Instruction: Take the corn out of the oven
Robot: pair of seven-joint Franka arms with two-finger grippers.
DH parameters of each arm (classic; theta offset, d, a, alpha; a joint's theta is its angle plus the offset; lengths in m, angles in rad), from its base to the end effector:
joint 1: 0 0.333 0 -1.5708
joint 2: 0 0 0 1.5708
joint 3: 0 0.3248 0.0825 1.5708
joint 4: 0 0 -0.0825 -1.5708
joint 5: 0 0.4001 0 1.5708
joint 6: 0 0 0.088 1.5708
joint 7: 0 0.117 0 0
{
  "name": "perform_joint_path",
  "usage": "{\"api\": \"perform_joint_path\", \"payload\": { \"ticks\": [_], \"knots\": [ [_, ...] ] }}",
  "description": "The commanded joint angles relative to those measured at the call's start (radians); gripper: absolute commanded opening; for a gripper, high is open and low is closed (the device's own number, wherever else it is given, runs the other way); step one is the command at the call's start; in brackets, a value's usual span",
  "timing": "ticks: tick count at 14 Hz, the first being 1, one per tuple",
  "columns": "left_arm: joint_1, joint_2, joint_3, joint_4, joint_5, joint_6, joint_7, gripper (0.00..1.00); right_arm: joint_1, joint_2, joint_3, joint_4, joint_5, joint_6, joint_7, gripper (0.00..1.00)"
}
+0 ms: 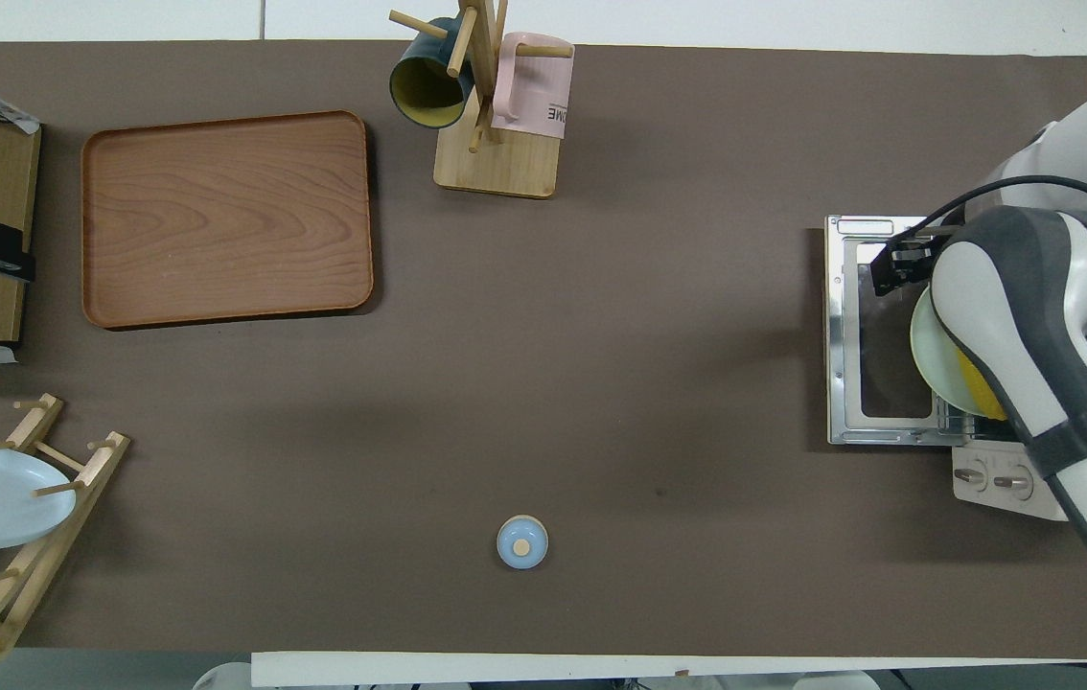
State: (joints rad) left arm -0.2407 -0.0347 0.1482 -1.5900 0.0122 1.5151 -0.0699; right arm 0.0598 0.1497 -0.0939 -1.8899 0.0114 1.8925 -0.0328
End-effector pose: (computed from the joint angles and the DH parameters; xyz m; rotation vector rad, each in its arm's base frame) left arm 0.5512 -0.0482 0.6285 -3.1304 0.0350 0.0624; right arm 0.5938 -0.0177 0.4064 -3.1318 0.0089 0.2297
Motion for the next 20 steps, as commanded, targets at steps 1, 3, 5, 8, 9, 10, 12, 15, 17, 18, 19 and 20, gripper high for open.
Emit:
{"api": "perform_joint_path", "payload": {
  "ticks": [1, 3, 5, 8, 9, 10, 12, 15, 17, 18, 19, 20],
  "knots": [
    [0.003, -0.011, 0.001, -0.018, -0.006, 0.014, -0.008, 1.00, -0.009, -0.031, 0.006, -0.095, 0.016, 0.091, 0.005, 0.64],
    [0.003, -0.011, 0.001, -0.018, -0.006, 0.014, -0.008, 1.00, -0.006, -0.033, 0.006, -0.115, 0.016, 0.108, 0.007, 0.60],
    [0.003, -0.011, 0.001, -0.018, -0.006, 0.014, -0.008, 1.00, -0.006, -0.032, 0.006, -0.129, 0.015, 0.129, 0.002, 0.59],
    [0.003, -0.011, 0.001, -0.018, -0.006, 0.014, -0.008, 1.00, 0.000, -0.029, 0.005, -0.173, -0.002, 0.175, -0.002, 0.43],
    [0.003, -0.011, 0.001, -0.018, -0.006, 0.014, -0.010, 1.00, 0.002, -0.027, 0.005, -0.173, -0.020, 0.168, -0.002, 0.38],
    [0.003, -0.011, 0.001, -0.018, -0.006, 0.014, -0.008, 1.00, 0.003, -0.028, 0.005, -0.173, -0.051, 0.155, -0.004, 0.31],
    [0.003, -0.011, 0.001, -0.018, -0.006, 0.014, -0.008, 1.00, 0.021, -0.028, 0.006, -0.166, -0.112, 0.129, -0.002, 0.29],
    [0.003, -0.011, 0.001, -0.018, -0.006, 0.014, -0.008, 1.00, 0.020, -0.030, 0.006, -0.166, -0.114, 0.112, -0.002, 0.17],
    [0.003, -0.011, 0.001, -0.018, -0.006, 0.014, -0.008, 1.00, 0.022, -0.028, 0.009, -0.158, -0.114, 0.103, -0.004, 0.00],
    [0.003, -0.011, 0.001, -0.018, -0.006, 0.014, -0.008, 1.00, 0.026, -0.022, 0.014, -0.135, -0.114, 0.096, -0.004, 0.00],
    [0.003, -0.011, 0.001, -0.018, -0.006, 0.014, -0.010, 1.00, 0.058, -0.013, 0.014, -0.097, -0.114, 0.067, 0.007, 0.00],
    [0.003, -0.011, 0.001, -0.018, -0.006, 0.014, -0.008, 1.00, 0.104, 0.008, 0.014, -0.040, -0.111, 0.027, 0.028, 0.00]
  ]
}}
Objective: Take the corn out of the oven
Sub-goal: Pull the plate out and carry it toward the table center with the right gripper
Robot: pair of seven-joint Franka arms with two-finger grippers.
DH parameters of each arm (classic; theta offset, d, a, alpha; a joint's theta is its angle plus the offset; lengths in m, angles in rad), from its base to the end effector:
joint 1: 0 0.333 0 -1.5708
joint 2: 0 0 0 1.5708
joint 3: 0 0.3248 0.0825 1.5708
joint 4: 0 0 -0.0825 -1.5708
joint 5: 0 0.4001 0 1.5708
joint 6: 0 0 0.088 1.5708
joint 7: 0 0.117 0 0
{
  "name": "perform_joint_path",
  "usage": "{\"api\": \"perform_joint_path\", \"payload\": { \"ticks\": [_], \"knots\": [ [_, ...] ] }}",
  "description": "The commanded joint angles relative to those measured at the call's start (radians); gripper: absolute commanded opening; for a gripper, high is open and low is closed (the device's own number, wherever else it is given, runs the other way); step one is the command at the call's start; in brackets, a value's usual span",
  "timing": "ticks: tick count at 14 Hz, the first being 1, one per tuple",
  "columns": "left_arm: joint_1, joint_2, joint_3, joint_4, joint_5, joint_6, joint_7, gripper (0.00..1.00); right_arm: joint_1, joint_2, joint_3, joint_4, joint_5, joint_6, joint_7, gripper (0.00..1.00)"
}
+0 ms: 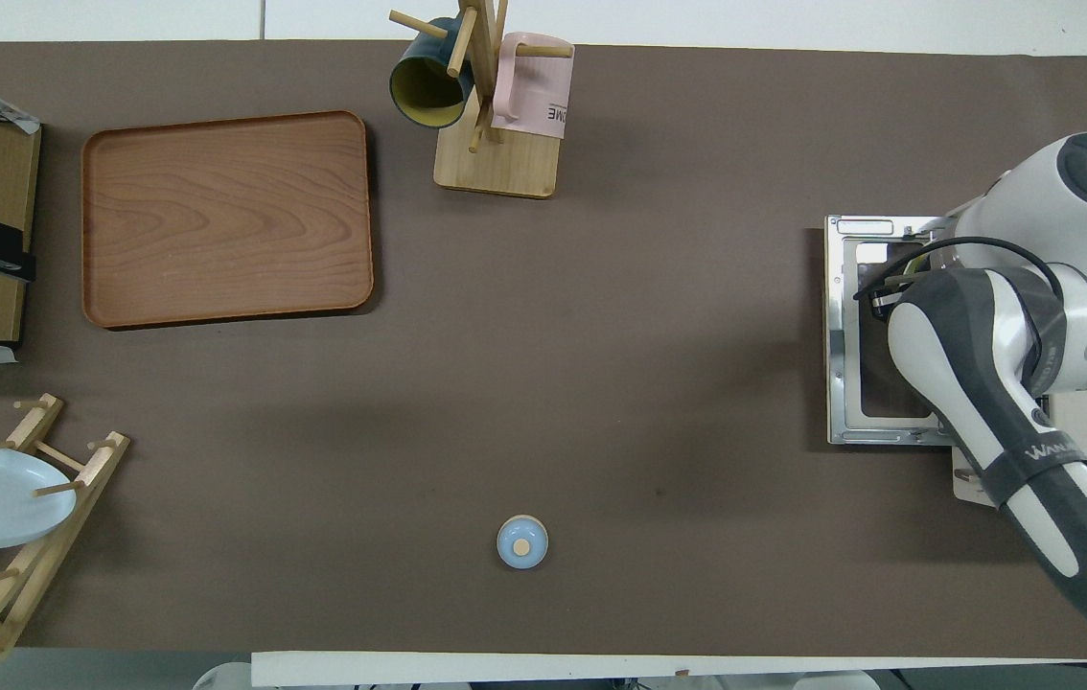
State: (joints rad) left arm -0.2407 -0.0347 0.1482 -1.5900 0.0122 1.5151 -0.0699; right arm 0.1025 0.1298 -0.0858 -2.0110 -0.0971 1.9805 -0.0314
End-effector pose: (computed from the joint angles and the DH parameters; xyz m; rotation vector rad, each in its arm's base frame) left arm 0.5512 -0.0482 0.6285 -3.1304 0.0350 0.0624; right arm 0.5736 0.0034 0.3690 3.0328 0.1423 -0.2446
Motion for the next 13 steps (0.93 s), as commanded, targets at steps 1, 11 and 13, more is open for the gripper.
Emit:
{"api": "perform_joint_path", "payload": {
  "ticks": [1, 11, 13],
  "knots": [
    [0.003, -0.011, 0.002, -0.018, -0.006, 0.014, -0.008, 1.00, 0.100, 0.046, 0.006, 0.144, 0.006, -0.110, 0.083, 0.00],
    [0.003, -0.011, 0.001, -0.018, -0.006, 0.014, -0.008, 1.00, 0.574, 0.614, 0.122, 0.939, 0.053, -0.228, 0.876, 0.00],
    [0.003, -0.011, 0.001, -0.018, -0.006, 0.014, -0.008, 1.00, 0.611, 0.634, 0.126, 0.913, 0.054, -0.142, 0.928, 0.01]
  ]
}}
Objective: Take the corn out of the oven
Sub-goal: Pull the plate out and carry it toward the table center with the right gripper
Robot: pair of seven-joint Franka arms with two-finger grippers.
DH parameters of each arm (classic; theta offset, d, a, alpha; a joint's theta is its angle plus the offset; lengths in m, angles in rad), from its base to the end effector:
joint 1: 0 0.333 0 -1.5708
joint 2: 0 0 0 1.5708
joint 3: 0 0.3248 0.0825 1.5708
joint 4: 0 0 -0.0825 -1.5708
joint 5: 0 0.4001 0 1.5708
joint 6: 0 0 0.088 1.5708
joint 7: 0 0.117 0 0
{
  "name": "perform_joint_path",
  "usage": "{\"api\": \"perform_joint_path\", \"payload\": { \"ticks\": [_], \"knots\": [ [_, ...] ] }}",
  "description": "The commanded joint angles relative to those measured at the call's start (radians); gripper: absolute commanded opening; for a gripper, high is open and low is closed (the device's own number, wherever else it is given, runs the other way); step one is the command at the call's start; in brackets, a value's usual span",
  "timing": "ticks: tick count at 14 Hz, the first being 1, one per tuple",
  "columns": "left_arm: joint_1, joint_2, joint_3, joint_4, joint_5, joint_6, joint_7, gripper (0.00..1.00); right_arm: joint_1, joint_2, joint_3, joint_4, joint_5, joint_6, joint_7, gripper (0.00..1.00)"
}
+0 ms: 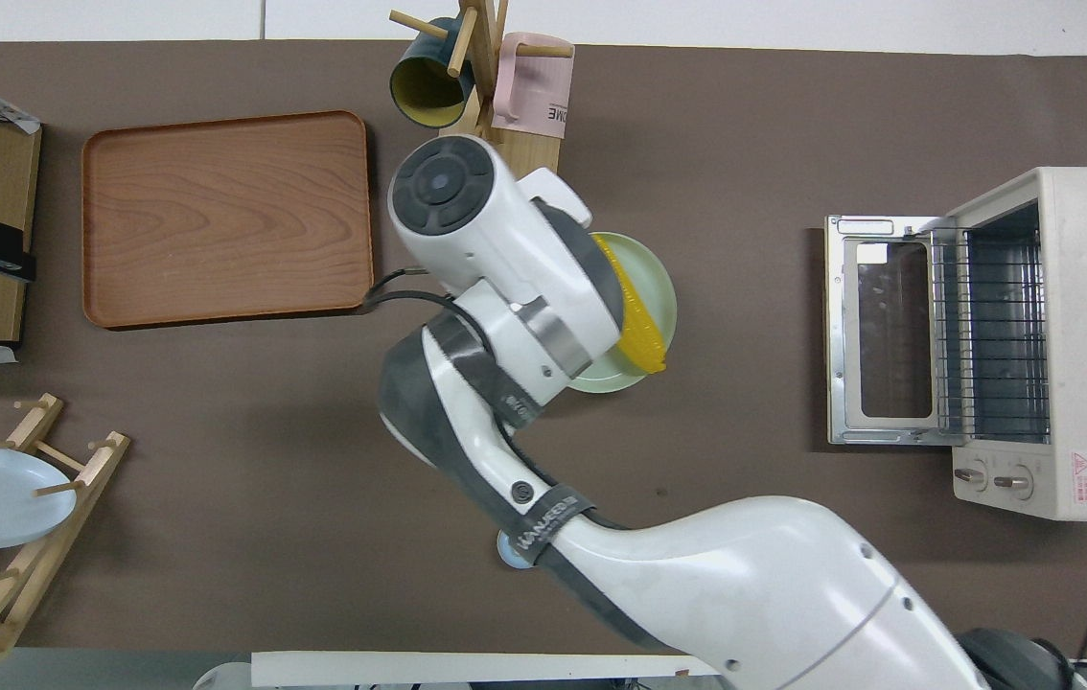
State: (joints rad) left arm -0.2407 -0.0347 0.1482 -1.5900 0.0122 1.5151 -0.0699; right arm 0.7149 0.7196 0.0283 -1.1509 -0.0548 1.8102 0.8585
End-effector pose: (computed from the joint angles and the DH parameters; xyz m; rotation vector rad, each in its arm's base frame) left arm 0.5512 -0.0482 0.6285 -3.1304 0.0350 0.0624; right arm 0.5696 0.5085 0.3617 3.0703 -0.1647 -0.0268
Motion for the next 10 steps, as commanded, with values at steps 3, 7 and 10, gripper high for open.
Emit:
{"api": "perform_joint_path", "payload": {
  "ticks": [3, 7, 10],
  "knots": [
    [0.003, -0.011, 0.001, -0.018, -0.006, 0.014, -0.008, 1.00, 0.018, 0.052, 0.012, -0.001, 0.044, 0.142, 0.134, 0.39],
    [-0.002, -0.017, 0.001, -0.022, -0.006, -0.056, -0.016, 1.00, -0.006, -0.026, -0.002, 0.007, 0.041, 0.112, 0.104, 0.99],
    [-0.012, -0.092, -0.009, -0.167, -0.008, -0.035, -0.089, 1.00, -0.170, -0.216, -0.004, -0.183, 0.030, -0.003, -0.176, 0.97]
  ]
}}
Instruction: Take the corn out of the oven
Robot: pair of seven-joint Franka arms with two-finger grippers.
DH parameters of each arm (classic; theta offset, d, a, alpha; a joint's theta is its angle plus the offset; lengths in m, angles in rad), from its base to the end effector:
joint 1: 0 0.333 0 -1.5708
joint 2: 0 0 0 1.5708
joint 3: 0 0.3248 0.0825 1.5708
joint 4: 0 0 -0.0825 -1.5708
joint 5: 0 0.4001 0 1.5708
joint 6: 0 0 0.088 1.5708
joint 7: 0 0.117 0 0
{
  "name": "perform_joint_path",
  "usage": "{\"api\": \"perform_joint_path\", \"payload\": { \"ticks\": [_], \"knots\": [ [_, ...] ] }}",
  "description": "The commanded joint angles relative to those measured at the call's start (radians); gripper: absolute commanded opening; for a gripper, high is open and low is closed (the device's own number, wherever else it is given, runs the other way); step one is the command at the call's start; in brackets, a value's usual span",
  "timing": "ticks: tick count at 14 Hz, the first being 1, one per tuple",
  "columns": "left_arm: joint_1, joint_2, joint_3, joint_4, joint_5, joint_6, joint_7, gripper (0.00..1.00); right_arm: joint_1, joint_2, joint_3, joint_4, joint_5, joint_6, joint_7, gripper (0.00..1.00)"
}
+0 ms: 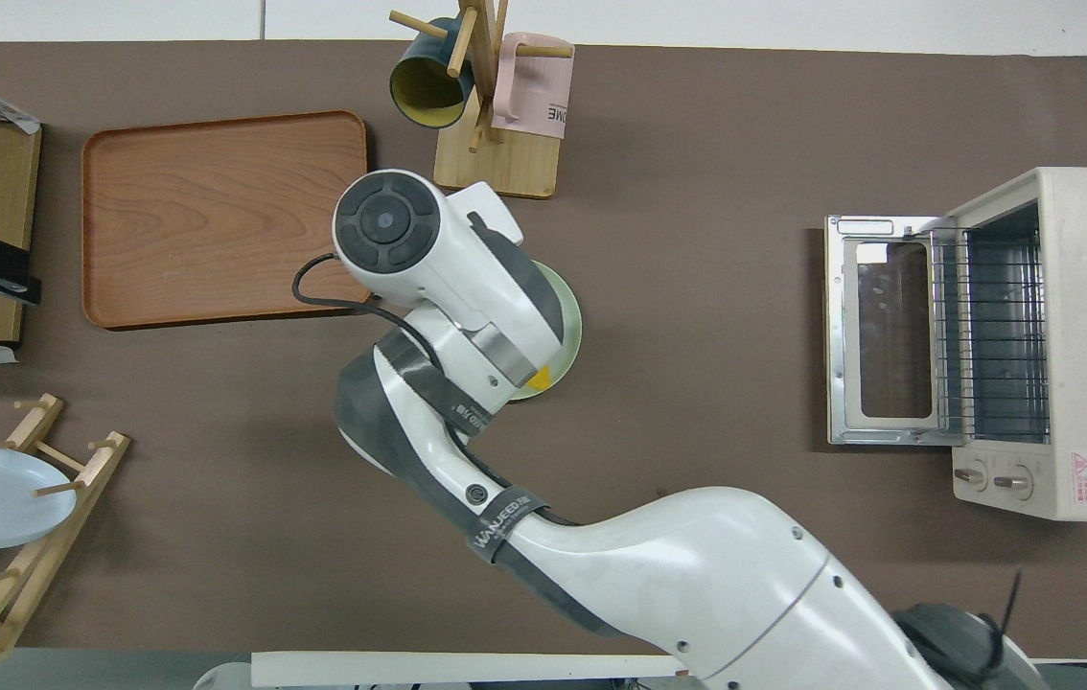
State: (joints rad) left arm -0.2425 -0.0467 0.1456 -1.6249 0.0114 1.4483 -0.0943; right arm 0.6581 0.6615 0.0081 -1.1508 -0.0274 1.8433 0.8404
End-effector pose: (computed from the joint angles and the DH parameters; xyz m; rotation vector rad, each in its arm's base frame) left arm 0.5380 -0.0490 0.6131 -3.1180 0.0040 0.2019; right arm 0.6035 0.4692 0.4088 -3.1244 0.2647 -0.0586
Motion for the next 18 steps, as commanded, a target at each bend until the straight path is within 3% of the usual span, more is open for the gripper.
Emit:
{"api": "perform_joint_path", "payload": {
  "ticks": [1, 3, 4, 7, 9, 14, 18],
  "knots": [
    [-0.024, -0.134, -0.018, -0.245, -0.007, 0.109, -0.137, 1.00, -0.167, -0.242, 0.016, -0.305, 0.003, -0.017, -0.220, 0.93],
    [-0.153, -0.212, -0.046, -0.470, -0.007, 0.351, -0.374, 1.00, -0.268, -0.398, 0.018, -0.566, 0.003, 0.095, -0.340, 0.81],
    [-0.270, -0.179, -0.052, -0.507, -0.007, 0.445, -0.574, 1.00, -0.314, -0.445, 0.018, -0.680, 0.003, 0.141, -0.439, 0.65],
    [-0.452, 0.025, -0.052, -0.446, -0.001, 0.608, -0.908, 1.00, -0.419, -0.485, 0.018, -0.825, 0.003, 0.217, -0.592, 0.23],
    [-0.527, 0.196, -0.052, -0.333, -0.001, 0.671, -1.089, 1.00, -0.426, -0.478, 0.016, -0.854, 0.003, 0.223, -0.600, 0.04],
    [-0.583, 0.465, -0.051, -0.107, -0.001, 0.744, -1.288, 1.00, -0.448, -0.407, 0.016, -0.868, -0.090, 0.263, -0.615, 0.00],
    [-0.584, 0.510, -0.051, -0.084, 0.004, 0.770, -1.288, 0.96, -0.482, -0.385, 0.015, -0.879, -0.101, 0.264, -0.616, 0.00]
  ]
}}
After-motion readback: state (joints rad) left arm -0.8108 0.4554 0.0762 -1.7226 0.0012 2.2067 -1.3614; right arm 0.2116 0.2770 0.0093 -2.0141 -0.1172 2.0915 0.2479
